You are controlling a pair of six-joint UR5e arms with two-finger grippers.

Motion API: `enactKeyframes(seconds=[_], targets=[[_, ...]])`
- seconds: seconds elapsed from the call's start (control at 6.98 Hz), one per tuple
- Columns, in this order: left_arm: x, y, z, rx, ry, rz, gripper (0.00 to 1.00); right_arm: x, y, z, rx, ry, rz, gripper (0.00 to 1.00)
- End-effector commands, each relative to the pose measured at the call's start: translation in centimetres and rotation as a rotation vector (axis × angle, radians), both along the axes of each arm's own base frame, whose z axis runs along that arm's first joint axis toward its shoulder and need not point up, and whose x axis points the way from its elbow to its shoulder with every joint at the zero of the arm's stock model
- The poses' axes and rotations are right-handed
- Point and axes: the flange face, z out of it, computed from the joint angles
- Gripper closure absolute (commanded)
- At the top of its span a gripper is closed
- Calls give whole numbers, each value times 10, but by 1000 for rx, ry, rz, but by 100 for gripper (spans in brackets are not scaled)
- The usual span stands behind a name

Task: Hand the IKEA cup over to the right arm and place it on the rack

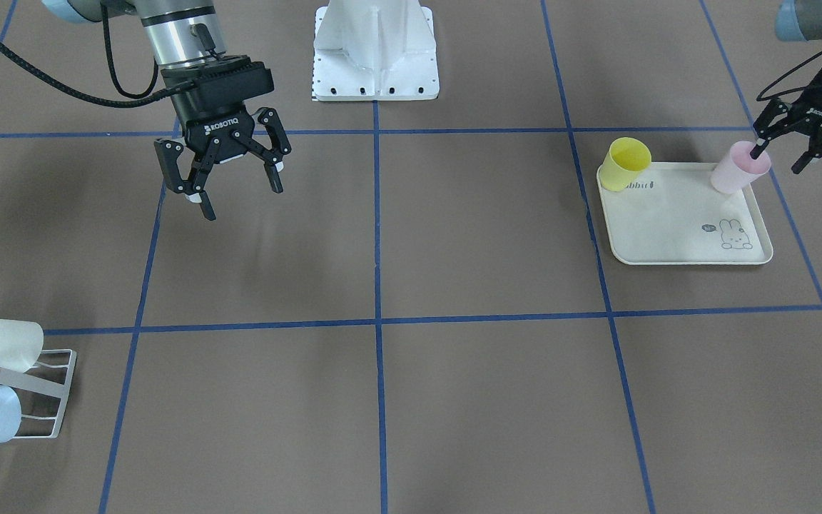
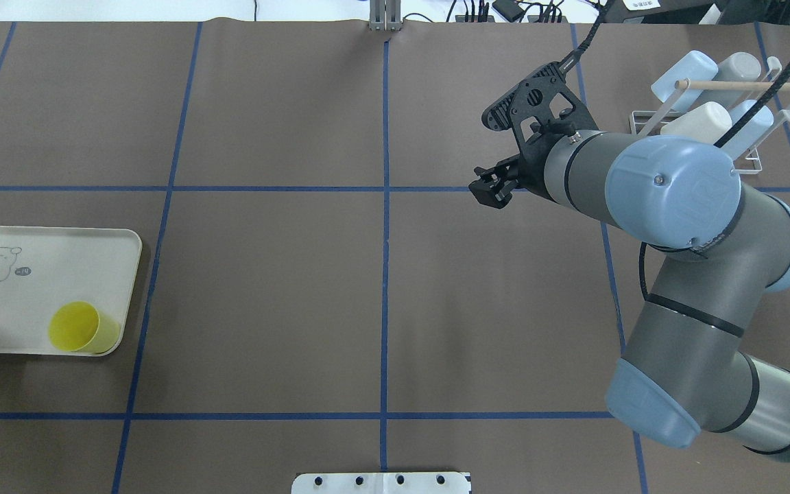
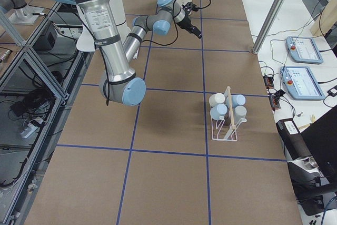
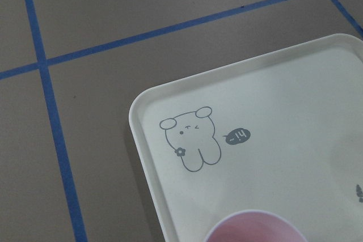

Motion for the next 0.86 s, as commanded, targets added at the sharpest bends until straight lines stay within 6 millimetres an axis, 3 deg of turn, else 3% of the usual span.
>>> enactKeyframes(seconds=[0.0, 0.72], targets=[[1, 0, 4, -4, -4, 6, 71, -1, 0, 1, -2, 3, -1, 0], [3, 0, 2, 3, -2, 15, 73, -2, 2, 1, -1, 1, -5, 0]])
